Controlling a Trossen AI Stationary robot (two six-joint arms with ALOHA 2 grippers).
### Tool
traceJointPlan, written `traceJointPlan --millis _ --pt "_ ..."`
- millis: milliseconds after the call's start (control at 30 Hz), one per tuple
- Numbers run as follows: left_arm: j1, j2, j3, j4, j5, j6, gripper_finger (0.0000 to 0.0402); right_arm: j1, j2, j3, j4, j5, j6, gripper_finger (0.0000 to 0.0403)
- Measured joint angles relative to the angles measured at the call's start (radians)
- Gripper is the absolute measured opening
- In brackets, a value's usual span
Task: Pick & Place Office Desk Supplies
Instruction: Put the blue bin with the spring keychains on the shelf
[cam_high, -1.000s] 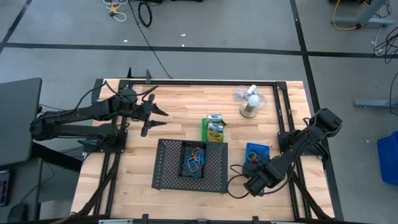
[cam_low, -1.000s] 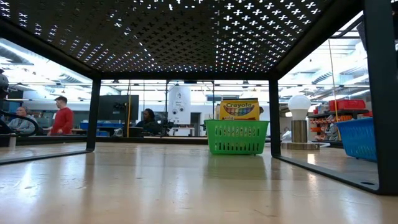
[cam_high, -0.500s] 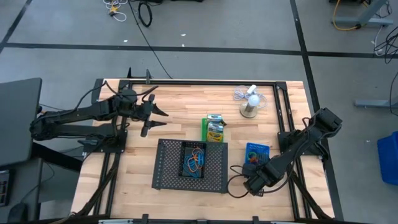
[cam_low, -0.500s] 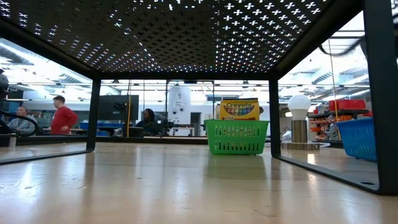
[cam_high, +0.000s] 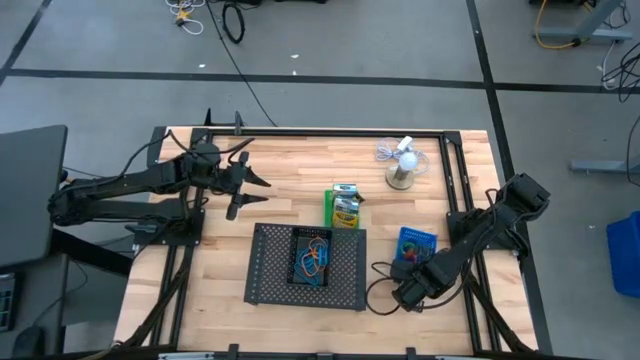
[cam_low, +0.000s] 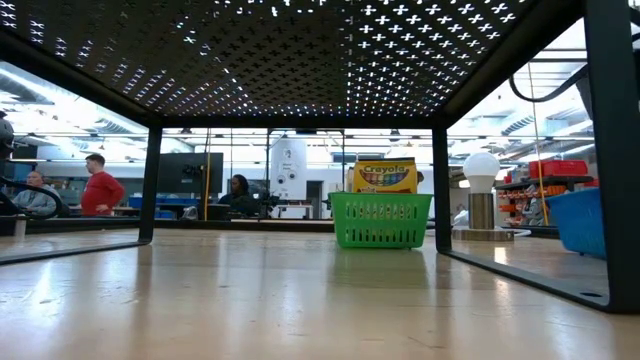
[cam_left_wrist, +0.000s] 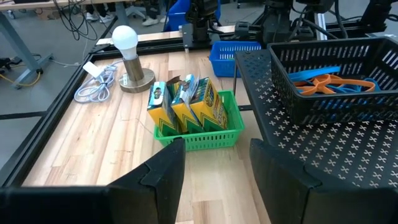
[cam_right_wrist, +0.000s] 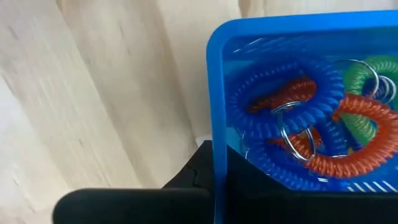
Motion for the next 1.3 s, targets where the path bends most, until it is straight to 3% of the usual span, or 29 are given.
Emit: traceJointPlan --millis 867,1300 --pt "0.000 0.000 0.000 0.000 0.000 0.003 0.0188 -0.009 0.000 0.298 -0.434 0.082 0.003 0.0001" --pt "0.000 0.000 0.000 0.000 0.000 0.003 0.0188 -0.067 0.004 0.496 -0.581 0.134 -0.121 0.0000"
